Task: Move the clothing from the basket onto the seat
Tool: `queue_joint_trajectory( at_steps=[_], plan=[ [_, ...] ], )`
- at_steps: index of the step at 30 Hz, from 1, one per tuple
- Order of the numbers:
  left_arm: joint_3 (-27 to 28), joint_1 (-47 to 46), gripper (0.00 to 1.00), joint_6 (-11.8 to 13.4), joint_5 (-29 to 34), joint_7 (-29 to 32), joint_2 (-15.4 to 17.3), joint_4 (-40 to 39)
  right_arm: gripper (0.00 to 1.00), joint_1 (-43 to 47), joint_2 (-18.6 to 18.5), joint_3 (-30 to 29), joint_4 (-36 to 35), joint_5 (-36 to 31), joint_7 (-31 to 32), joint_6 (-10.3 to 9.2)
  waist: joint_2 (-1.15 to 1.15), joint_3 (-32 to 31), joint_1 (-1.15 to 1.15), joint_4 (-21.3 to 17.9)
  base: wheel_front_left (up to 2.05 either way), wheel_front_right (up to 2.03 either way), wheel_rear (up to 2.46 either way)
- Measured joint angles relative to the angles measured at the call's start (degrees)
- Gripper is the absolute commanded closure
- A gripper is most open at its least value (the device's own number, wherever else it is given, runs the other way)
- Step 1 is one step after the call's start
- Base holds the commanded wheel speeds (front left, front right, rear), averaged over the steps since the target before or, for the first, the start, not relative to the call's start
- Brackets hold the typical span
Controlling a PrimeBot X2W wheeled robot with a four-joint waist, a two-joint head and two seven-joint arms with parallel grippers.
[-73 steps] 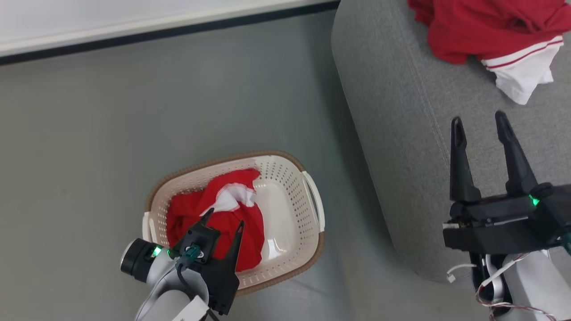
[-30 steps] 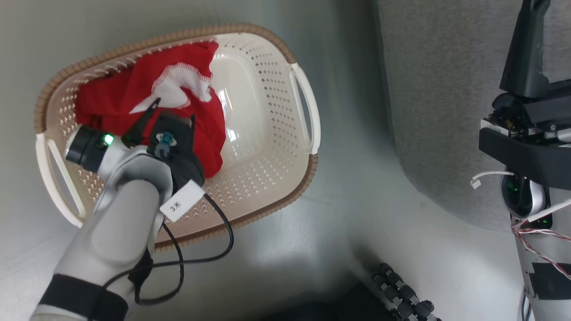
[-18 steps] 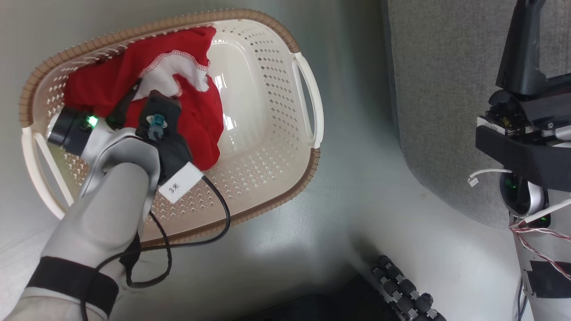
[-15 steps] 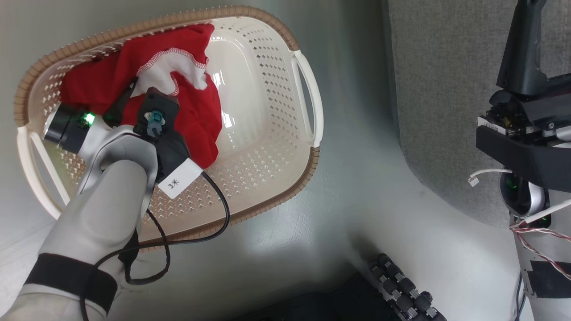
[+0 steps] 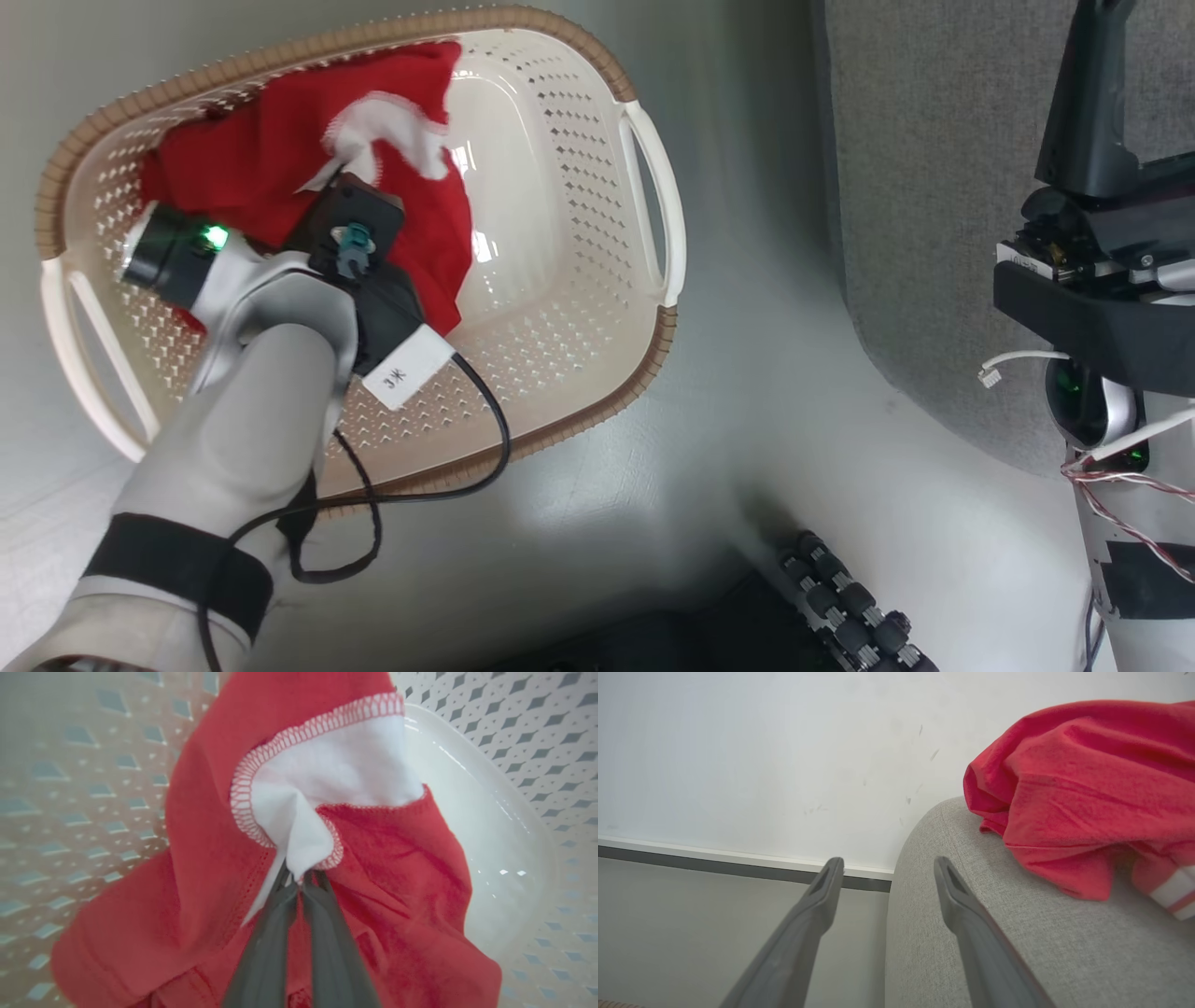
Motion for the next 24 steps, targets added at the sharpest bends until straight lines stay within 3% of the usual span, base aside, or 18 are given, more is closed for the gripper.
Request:
queue_joint_trajectory(
  at_steps=[13,24],
  plan=[
    [2.59,3.31,1.0,-0.21,-4.36,-8.24,-2.8,0.52,0.0,-0.46,0.57,-0.13,4.74,-0.01,-0.01,0.74,0.0,-3.92,0.0,1.97,0.0,0.0,0.0],
    [2.53,8.83,1.0,-3.7,-6.69,-11.21,-3.74,-2.01,0.0,0.74,1.19,1.16,12.18,-0.07,-0.01,2.11,0.0,-10.35,-0.01,3.83,0.0,0.0,0.0]
  ],
)
